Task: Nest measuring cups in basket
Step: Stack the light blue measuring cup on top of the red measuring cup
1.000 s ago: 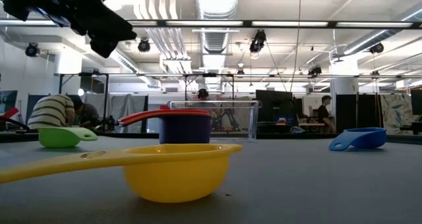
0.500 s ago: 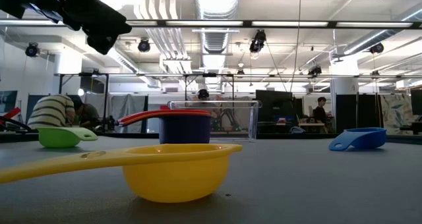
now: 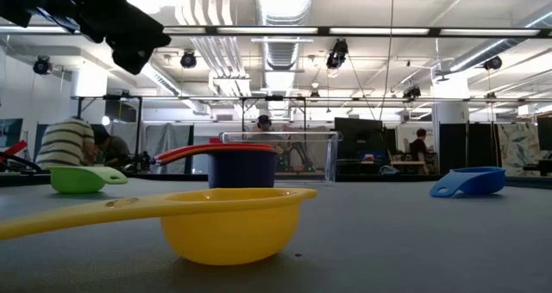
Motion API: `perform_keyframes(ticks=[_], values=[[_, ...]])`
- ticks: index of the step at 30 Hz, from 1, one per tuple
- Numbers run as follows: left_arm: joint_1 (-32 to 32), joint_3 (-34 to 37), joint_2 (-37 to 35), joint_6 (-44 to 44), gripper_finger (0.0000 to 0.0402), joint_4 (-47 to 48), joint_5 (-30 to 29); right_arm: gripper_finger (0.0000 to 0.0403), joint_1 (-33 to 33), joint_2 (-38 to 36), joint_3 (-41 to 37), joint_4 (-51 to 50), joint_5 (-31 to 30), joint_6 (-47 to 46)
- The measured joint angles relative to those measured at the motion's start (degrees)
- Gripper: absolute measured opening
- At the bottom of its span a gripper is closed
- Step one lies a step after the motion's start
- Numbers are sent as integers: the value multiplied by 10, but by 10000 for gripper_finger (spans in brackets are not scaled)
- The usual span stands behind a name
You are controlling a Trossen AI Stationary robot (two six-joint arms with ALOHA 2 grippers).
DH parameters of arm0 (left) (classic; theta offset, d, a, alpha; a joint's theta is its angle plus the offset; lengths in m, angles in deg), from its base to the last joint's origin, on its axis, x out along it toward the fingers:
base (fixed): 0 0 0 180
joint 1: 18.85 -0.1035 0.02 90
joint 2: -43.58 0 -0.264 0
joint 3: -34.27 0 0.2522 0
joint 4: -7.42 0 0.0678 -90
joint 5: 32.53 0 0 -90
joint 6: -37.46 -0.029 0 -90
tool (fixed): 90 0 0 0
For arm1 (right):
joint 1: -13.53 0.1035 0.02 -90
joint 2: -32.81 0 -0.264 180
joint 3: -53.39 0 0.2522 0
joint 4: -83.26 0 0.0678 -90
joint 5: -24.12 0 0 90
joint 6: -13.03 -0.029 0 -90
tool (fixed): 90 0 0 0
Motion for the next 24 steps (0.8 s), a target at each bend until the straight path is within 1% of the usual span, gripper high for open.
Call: perform_keyframes(ticks=[4, 8, 11, 14, 18, 21, 24], values=[[0, 0, 0, 0, 86, 0, 0, 221, 9, -35, -59, 61, -2, -42], [0, 0, 0, 0, 86, 0, 0, 221, 12, -46, -106, 130, -1, -45], [0, 0, 0, -3, 86, 0, 0, 219, 11, -43, -125, 153, -2, -47], [0, 0, 1, -3, 86, 1, 0, 206, 12, -42, -134, 153, -1, -46], [0, 3, 6, -3, 86, 0, 0, 164, 12, -43, -134, 149, -1, -33], [0, 5, 10, -3, 86, 0, 0, 114, 12, -43, -130, 149, 0, -20], [0, 5, 17, -3, 86, -3, 0, 56, 12, -43, -125, 149, 0, -5]])
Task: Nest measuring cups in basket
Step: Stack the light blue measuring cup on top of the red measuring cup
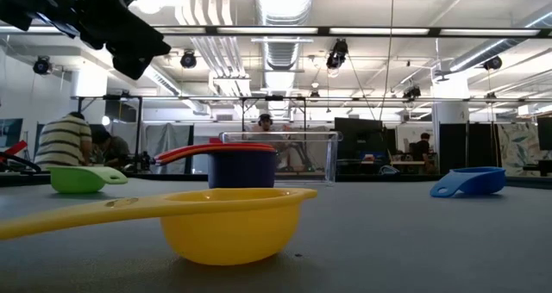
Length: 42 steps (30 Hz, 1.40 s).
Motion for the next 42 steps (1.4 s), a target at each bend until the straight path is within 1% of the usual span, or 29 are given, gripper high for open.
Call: perform_keyframes(ticks=[2, 3, 5, 7, 10, 12, 14, 16, 18, 21, 24, 27, 30, 35, 38, 42], values=[[0, 0, 6, 0, 86, -8, 0, 23, -2, 0, 9, -12, 0, 15], [0, 0, 8, 0, 86, -14, 0, 18, -6, 0, 16, -24, 0, 21], [0, 0, 14, 0, 86, -22, 0, 14, -16, 0, 35, -61, -7, 40], [0, 0, 20, 1, 86, -23, 0, 11, -29, 0, 58, -108, -33, 69], [0, 0, 33, 8, 86, -22, 1, 10, -61, -2, 99, -152, -80, 138], [0, 1, 42, 12, 86, -22, 1, 10, -95, -2, 121, -176, -114, 199], [0, 1, 48, 14, 86, -24, 1, 10, -140, -2, 140, -177, -141, 275], [0, 1, 49, 15, 86, -27, 1, 9, -195, -2, 157, -175, -155, 362], [0, 1, 49, 18, 86, -28, 1, 9, -258, -1, 172, -163, -155, 456], [0, 2, 47, 22, 86, -24, 1, 9, -358, -1, 194, -109, -136, 603], [0, 3, 43, 22, 86, -16, 1, 9, -449, -1, 215, -31, -83, 731], [0, 3, 32, 22, 86, -11, 1, 9, -521, 0, 227, 23, -25, 824], [0, 3, 16, 17, 86, -6, 2, 9, -574, 8, 235, 51, 13, 878], [0, 3, -17, -5, 86, 6, 3, 9, -614, 48, 254, 74, 50, 933], [0, 3, -35, -21, 86, 20, 3, 9, -620, 86, 274, 77, 65, 964], [0, 3, -65, -41, 86, 58, 3, 9, -620, 140, 315, 73, 66, 1007]])
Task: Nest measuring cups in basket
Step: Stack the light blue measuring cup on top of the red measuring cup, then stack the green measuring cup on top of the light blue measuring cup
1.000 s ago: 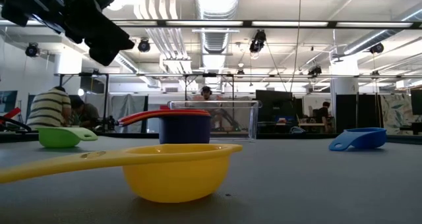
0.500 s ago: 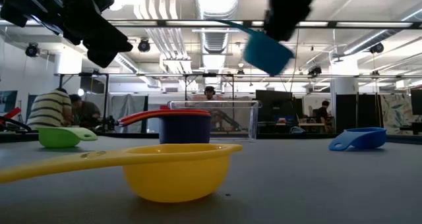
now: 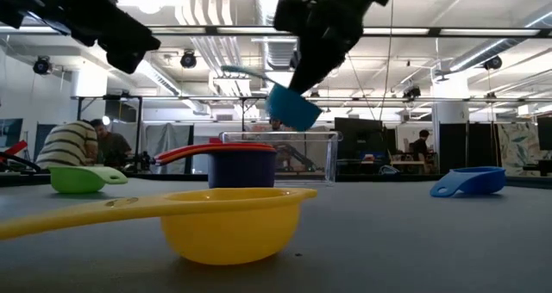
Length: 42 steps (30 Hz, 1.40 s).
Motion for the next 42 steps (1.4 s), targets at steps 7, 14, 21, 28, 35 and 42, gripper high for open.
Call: perform_keyframes(ticks=[7, 14, 21, 28, 35, 42], values=[[0, 0, -67, -35, 86, 53, -16, 9, -9, 79, 102, -8, 37, 73], [-1, -13, -125, -41, 86, 147, -17, 9, -34, 155, 194, -55, 71, 115], [-1, -31, -153, -43, 86, 189, -17, 22, -57, 219, 228, -81, 99, 136], [-1, -31, -156, -46, 86, 188, -46, 70, -73, 240, 253, -132, 148, 142], [-1, -31, -156, -57, 86, 187, -95, 116, -71, 223, 278, -162, 148, 144], [0, -31, -138, -15, 86, 188, -98, 132, -65, 160, 248, -167, 149, 116]])
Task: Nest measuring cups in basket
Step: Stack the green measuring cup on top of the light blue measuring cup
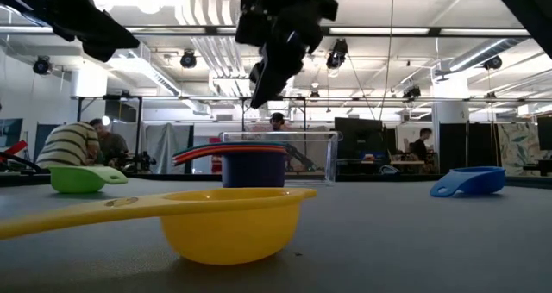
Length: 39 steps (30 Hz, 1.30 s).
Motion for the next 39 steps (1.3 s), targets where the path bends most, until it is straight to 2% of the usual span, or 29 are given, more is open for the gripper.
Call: perform_keyframes(ticks=[5, 11, 16, 19, 23, 28, 32, 36, 39], values=[[0, 0, 28, 78, 86, 18, -7, 132, 15, -73, -111, 92, 1, -29], [-1, -12, 60, 144, 86, 27, -42, 132, 41, -183, -283, 277, 0, -64], [-1, -57, 95, 230, 86, 105, -45, 132, 57, -267, -401, 439, -5, -79], [-2, -83, 126, 240, 86, 166, -45, 132, 64, -307, -465, 510, -6, -82], [-2, -97, 176, 237, 86, 190, -49, 132, 65, -349, -539, 570, -19, -93], [-4, -125, 236, 208, 86, 203, -49, 132, 65, -384, -589, 598, -66, -102], [-15, -151, 278, 211, 96, 236, -49, 132, 65, -400, -595, 601, -66, -106], [-17, -160, 312, 212, 137, 281, -38, 132, 65, -402, -595, 602, -65, -107], [-18, -154, 327, 212, 181, 286, 9, 132, 65, -402, -595, 601, -66, -111]])
